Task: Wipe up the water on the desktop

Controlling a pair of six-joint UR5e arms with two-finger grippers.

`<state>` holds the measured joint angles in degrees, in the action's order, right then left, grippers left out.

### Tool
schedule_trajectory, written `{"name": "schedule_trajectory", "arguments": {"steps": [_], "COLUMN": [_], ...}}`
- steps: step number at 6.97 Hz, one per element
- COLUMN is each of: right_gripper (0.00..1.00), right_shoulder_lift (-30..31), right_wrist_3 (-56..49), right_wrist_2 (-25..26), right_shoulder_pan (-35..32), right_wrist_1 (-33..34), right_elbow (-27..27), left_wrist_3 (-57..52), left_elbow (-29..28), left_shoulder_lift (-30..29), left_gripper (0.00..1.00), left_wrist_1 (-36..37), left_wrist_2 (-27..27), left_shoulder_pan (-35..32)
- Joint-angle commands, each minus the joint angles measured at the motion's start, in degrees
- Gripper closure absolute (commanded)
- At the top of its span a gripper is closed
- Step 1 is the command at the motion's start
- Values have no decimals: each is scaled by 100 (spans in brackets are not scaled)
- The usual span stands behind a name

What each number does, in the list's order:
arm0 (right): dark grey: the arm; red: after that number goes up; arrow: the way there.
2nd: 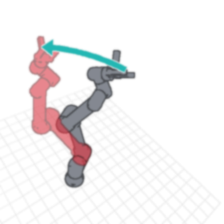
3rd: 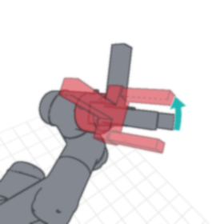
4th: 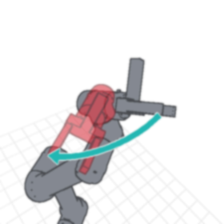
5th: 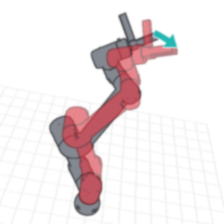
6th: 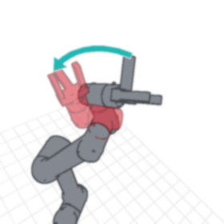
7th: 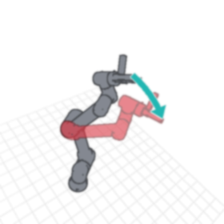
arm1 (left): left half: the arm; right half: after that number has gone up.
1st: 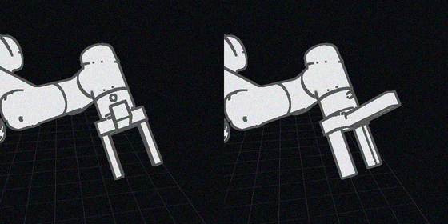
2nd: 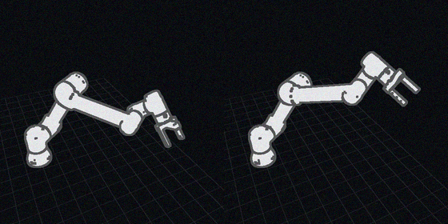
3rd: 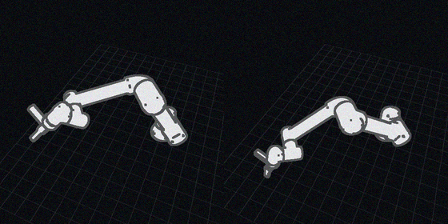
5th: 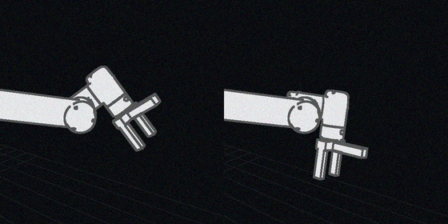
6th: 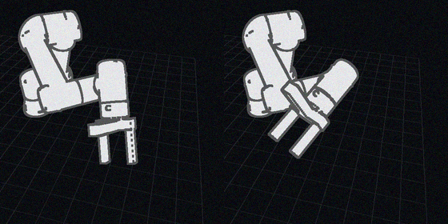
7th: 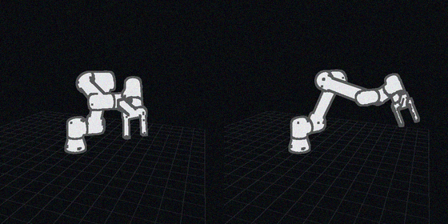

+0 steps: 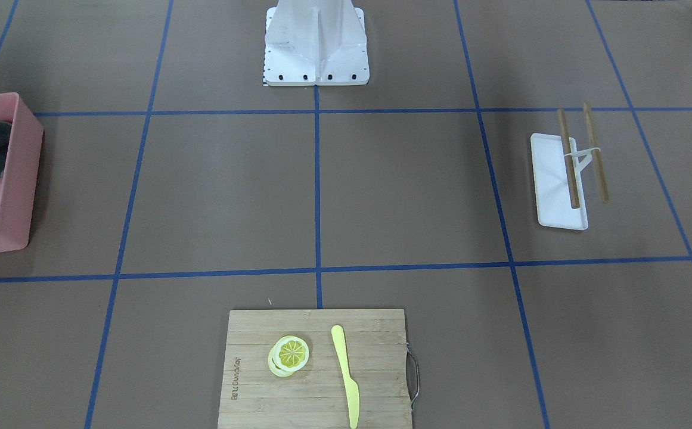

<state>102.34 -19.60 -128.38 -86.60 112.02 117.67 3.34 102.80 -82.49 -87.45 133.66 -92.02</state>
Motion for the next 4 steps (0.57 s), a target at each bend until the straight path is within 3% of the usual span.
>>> {"name": "schedule_trajectory", "arguments": {"steps": [1,4], "right_gripper": [0,0], "right_shoulder_lift": [5,233], "right_wrist_3": [952,1858], "right_wrist_2": [-3,-20], "right_shoulder_pan": [12,3], "right_wrist_1": [-917,-1471], "right_elbow": [-561,-527], "left_wrist_3": [0,-9], "left_elbow": [4,4], "left_shoulder_lift": [31,40], "left_gripper": [1,1], "left_wrist_1": [-8,-9], "left_wrist_2": [2,-6], "left_shoulder_pan": [0,0]}}
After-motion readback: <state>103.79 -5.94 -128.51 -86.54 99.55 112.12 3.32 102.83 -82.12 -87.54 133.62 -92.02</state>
